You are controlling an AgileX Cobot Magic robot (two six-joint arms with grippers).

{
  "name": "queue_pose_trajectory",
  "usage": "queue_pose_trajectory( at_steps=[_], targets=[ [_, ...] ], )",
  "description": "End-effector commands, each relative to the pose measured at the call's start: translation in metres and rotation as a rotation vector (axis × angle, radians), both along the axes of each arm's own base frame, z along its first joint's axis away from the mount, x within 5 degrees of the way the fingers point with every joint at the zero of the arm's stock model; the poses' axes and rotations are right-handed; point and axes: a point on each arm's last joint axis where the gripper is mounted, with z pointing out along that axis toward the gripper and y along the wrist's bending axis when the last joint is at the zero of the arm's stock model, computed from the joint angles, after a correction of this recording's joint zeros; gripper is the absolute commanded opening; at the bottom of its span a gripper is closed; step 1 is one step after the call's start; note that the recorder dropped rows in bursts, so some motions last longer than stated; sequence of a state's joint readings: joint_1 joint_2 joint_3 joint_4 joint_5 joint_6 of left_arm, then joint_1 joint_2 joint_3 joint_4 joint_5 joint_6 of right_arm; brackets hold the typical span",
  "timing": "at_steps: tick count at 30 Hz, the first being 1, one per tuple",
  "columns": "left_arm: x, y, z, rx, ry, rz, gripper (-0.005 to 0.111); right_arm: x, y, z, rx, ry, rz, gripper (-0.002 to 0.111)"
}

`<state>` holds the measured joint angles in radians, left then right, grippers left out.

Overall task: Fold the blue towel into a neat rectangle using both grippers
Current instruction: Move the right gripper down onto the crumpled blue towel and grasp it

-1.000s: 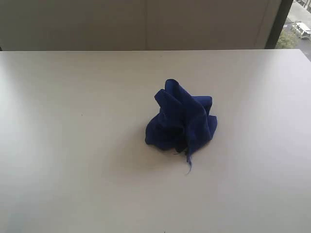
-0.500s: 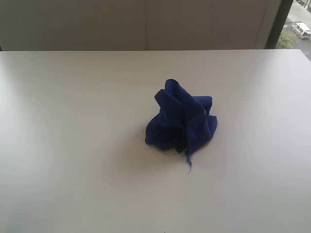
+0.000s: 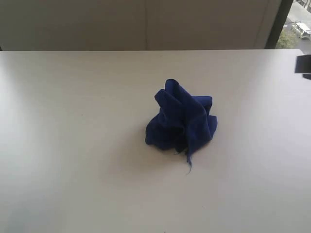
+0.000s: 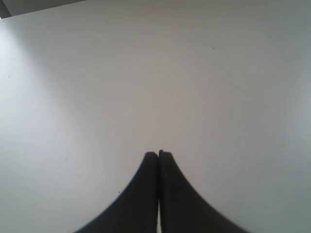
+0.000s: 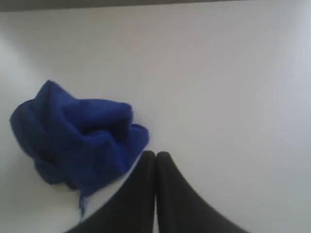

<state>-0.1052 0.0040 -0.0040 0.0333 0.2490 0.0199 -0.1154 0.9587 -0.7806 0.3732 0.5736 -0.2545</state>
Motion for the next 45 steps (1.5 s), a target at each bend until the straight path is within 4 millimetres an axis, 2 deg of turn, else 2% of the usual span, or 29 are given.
queue_pose_trajectory(
  at_steps=[1, 9, 15, 19, 23, 27, 35, 45],
  targets=[
    [0.0, 0.0, -0.002, 0.002, 0.005, 0.002, 0.0, 0.013, 0.025, -0.014, 0.016, 0.068, 0.135, 0.0],
    [0.0, 0.0, -0.002, 0.002, 0.005, 0.002, 0.0, 0.038, 0.071, -0.052, 0.031, 0.213, 0.303, 0.0],
    [0.0, 0.0, -0.002, 0.002, 0.005, 0.002, 0.0, 0.057, 0.098, -0.085, 0.018, 0.268, 0.348, 0.0],
    [0.0, 0.0, -0.002, 0.002, 0.005, 0.002, 0.0, 0.062, 0.114, -0.098, 0.018, 0.272, 0.369, 0.0],
    [0.0, 0.0, -0.002, 0.002, 0.005, 0.002, 0.0, 0.065, 0.127, -0.108, 0.002, 0.269, 0.394, 0.009],
    [0.0, 0.0, -0.002, 0.002, 0.005, 0.002, 0.0, 0.071, 0.132, -0.122, -0.011, 0.281, 0.385, 0.025],
    [0.0, 0.0, -0.002, 0.002, 0.005, 0.002, 0.0, 0.084, 0.133, -0.149, -0.038, 0.301, 0.351, 0.05],
    [0.0, 0.0, -0.002, 0.002, 0.005, 0.002, 0.0, 0.093, 0.133, -0.164, -0.024, 0.286, 0.282, 0.052]
  ],
)
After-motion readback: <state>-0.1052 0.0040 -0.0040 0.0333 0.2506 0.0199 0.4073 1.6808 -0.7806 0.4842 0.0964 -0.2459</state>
